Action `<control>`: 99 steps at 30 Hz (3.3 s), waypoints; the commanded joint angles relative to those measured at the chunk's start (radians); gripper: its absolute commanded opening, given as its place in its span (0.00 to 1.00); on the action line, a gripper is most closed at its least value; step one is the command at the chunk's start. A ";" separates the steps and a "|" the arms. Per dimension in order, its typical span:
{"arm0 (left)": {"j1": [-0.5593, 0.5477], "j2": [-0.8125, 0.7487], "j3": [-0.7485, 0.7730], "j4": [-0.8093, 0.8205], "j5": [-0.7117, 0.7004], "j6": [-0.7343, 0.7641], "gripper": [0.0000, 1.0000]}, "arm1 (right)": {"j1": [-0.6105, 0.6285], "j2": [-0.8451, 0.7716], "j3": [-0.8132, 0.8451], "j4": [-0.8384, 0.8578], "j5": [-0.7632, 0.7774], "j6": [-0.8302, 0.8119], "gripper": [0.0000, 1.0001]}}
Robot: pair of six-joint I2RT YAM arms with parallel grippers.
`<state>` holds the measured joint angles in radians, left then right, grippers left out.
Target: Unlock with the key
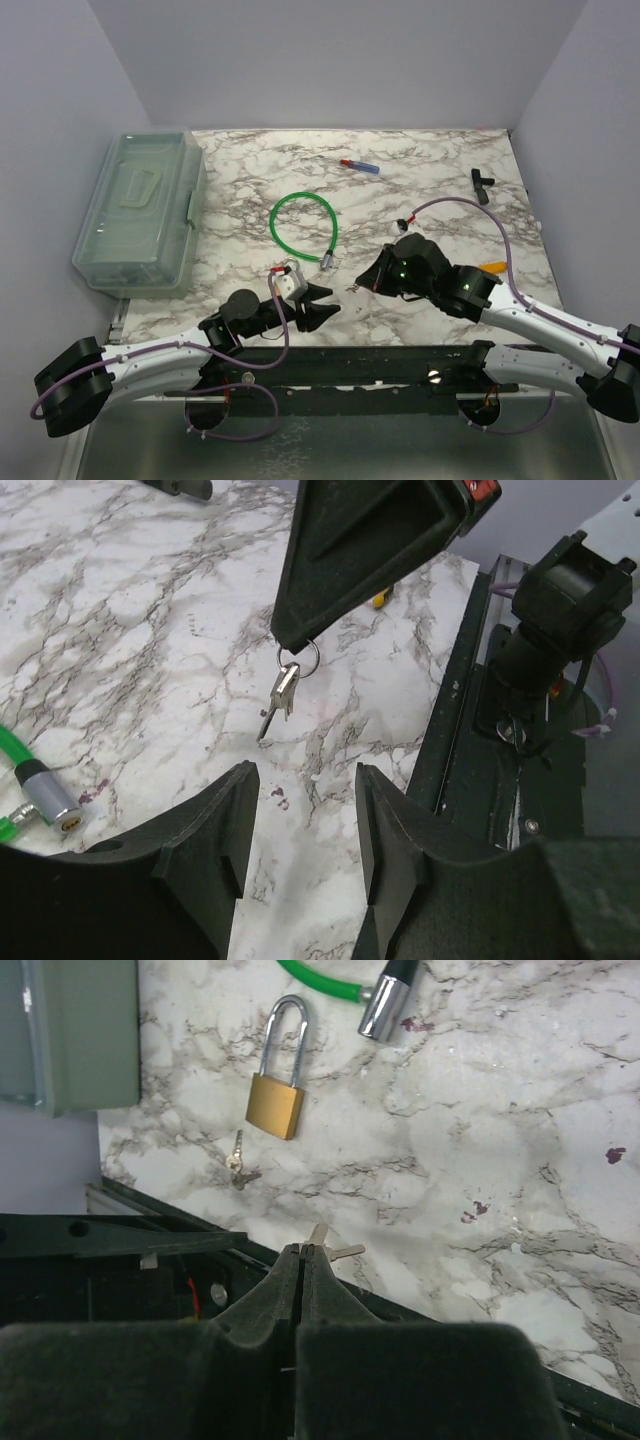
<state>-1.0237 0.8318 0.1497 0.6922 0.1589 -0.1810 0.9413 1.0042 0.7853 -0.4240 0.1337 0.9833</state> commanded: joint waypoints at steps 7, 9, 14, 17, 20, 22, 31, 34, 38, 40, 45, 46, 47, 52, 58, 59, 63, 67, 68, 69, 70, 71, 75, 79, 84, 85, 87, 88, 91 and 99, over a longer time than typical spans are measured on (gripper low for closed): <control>-0.008 0.103 -0.048 0.304 0.104 0.222 0.49 | -0.002 -0.053 0.086 -0.047 -0.125 -0.037 0.00; -0.008 0.113 -0.042 0.312 0.112 0.244 0.48 | -0.002 -0.055 0.090 -0.044 -0.157 -0.039 0.00; -0.007 0.148 -0.026 0.317 0.111 0.291 0.46 | -0.002 -0.048 0.101 -0.044 -0.194 -0.050 0.00; -0.007 0.170 -0.019 0.322 0.104 0.308 0.43 | -0.002 -0.047 0.104 -0.041 -0.207 -0.053 0.00; -0.008 0.187 -0.012 0.330 0.089 0.319 0.42 | -0.002 -0.045 0.102 -0.036 -0.220 -0.055 0.00; -0.007 0.196 -0.005 0.335 0.084 0.321 0.40 | -0.002 -0.044 0.102 -0.033 -0.228 -0.057 0.00; -0.008 0.227 0.010 0.363 0.089 0.316 0.34 | -0.002 -0.033 0.090 -0.015 -0.248 -0.057 0.00; -0.008 0.227 0.010 0.365 0.088 0.317 0.23 | -0.002 -0.032 0.087 -0.012 -0.253 -0.054 0.00; -0.007 0.220 0.007 0.365 0.087 0.324 0.00 | -0.002 -0.031 0.085 -0.012 -0.256 -0.054 0.00; -0.007 0.207 0.003 0.364 0.088 0.317 0.00 | -0.002 -0.031 0.084 -0.013 -0.256 -0.055 0.00; -0.007 0.118 0.009 0.290 0.047 0.288 0.00 | -0.002 -0.042 0.081 -0.017 -0.256 -0.106 0.18; -0.007 0.090 0.026 0.213 0.035 0.292 0.00 | -0.002 -0.053 0.079 -0.022 -0.248 -0.122 0.31; -0.007 0.059 0.049 0.135 0.021 0.301 0.00 | -0.002 -0.064 0.075 -0.029 -0.232 -0.141 0.44; -0.041 0.005 0.196 -0.192 -0.095 0.335 0.00 | -0.002 -0.149 0.052 -0.059 -0.098 -0.225 0.73; -0.045 0.047 0.457 -0.696 -0.151 0.364 0.00 | -0.002 -0.285 -0.010 0.014 -0.053 -0.323 0.77; -0.045 0.058 0.500 -0.782 -0.151 0.363 0.00 | -0.002 -0.306 -0.022 0.040 -0.067 -0.351 0.77; -0.045 0.090 0.638 -1.024 -0.073 0.300 0.00 | -0.002 -0.359 -0.058 0.125 -0.127 -0.482 0.76; -0.045 0.104 0.721 -1.157 0.031 0.154 0.00 | -0.002 -0.368 -0.090 0.221 -0.258 -0.598 0.76; -0.045 0.112 0.742 -1.188 0.041 0.106 0.00 | -0.002 -0.368 -0.097 0.242 -0.283 -0.620 0.76; -0.045 0.124 0.768 -1.225 0.050 0.067 0.00 | -0.002 -0.369 -0.106 0.269 -0.307 -0.644 0.76; -0.045 0.143 0.797 -1.262 0.059 0.027 0.00 | -0.002 -0.373 -0.124 0.299 -0.326 -0.665 0.76; -0.046 0.168 0.825 -1.308 0.068 -0.007 0.00 | -0.002 -0.378 -0.141 0.329 -0.343 -0.688 0.76; -0.045 0.253 0.895 -1.445 0.133 -0.125 0.00 | -0.002 -0.378 -0.183 0.412 -0.430 -0.771 0.76; -0.045 0.281 0.928 -1.528 0.185 -0.219 0.00 | -0.002 -0.331 -0.193 0.467 -0.543 -0.835 0.74; -0.045 0.270 0.988 -1.584 0.256 -0.262 0.00 | -0.002 -0.236 -0.180 0.498 -0.652 -0.850 0.70; -0.045 0.269 0.997 -1.591 0.268 -0.261 0.00 | -0.002 -0.215 -0.179 0.507 -0.691 -0.848 0.69; -0.045 0.265 1.003 -1.600 0.292 -0.256 0.00 | -0.002 -0.169 -0.178 0.526 -0.771 -0.844 0.67; -0.045 0.265 1.003 -1.606 0.301 -0.253 0.00 | -0.002 -0.150 -0.179 0.538 -0.800 -0.841 0.67; -0.045 0.271 0.991 -1.625 0.319 -0.244 0.00 | -0.002 -0.109 -0.187 0.584 -0.842 -0.833 0.64; -0.046 0.274 0.977 -1.652 0.314 -0.218 0.00 | -0.002 -0.092 -0.199 0.646 -0.943 -0.812 0.47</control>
<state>-1.0626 1.1110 1.1305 -0.9249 0.4465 -0.4076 0.9405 0.9070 0.5922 0.1608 -0.7143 0.1661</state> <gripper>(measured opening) 0.017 0.511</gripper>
